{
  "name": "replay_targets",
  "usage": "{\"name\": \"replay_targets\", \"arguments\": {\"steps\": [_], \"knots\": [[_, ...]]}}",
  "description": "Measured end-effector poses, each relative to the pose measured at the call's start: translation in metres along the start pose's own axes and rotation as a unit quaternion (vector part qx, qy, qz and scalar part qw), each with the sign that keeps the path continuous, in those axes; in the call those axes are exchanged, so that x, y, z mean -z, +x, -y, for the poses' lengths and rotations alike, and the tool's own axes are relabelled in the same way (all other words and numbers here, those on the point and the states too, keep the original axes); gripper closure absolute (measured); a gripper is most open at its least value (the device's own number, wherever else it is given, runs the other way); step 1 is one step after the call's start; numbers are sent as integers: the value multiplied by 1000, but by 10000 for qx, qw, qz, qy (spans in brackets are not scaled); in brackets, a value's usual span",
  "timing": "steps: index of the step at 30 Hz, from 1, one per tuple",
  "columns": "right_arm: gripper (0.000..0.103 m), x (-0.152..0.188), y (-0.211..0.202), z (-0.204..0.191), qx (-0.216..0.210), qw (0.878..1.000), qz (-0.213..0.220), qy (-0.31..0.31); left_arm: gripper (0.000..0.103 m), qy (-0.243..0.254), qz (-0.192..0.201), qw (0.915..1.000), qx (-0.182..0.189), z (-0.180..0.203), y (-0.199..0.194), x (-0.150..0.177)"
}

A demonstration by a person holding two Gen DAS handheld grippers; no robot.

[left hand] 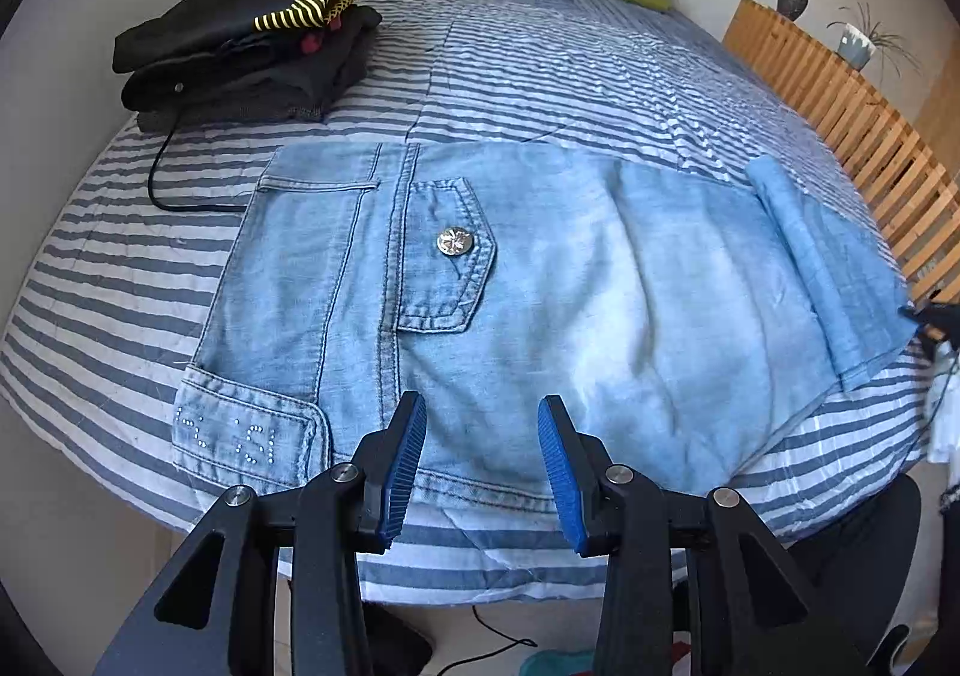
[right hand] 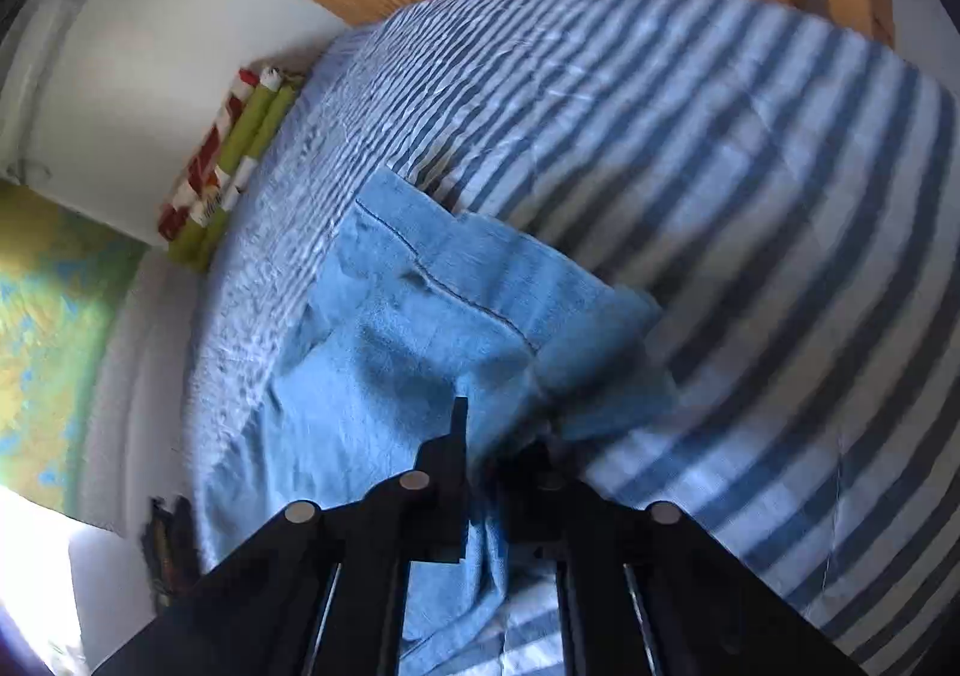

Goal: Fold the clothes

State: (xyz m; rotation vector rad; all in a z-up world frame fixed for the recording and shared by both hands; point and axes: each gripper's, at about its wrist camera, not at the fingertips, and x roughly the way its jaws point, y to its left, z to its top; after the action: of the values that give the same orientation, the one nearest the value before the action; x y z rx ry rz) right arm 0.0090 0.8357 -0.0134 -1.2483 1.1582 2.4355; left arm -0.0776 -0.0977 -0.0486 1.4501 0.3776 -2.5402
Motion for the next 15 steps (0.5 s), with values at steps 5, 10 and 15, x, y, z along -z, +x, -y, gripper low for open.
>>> {"name": "replay_targets", "arguments": {"steps": [5,10,15], "knots": [[99,-3,-118,-48,1000,9522,2306,-1735,61,224,-100,9997,-77,9,5,0],[98,-26,-93,4,1527,9641,1754,-1285,61,443,-226,9988,4,23,15,0],[98,-52,-48,16,2217,9560,1392,-1327,61,693,-271,9967,323,43,9,7]]}}
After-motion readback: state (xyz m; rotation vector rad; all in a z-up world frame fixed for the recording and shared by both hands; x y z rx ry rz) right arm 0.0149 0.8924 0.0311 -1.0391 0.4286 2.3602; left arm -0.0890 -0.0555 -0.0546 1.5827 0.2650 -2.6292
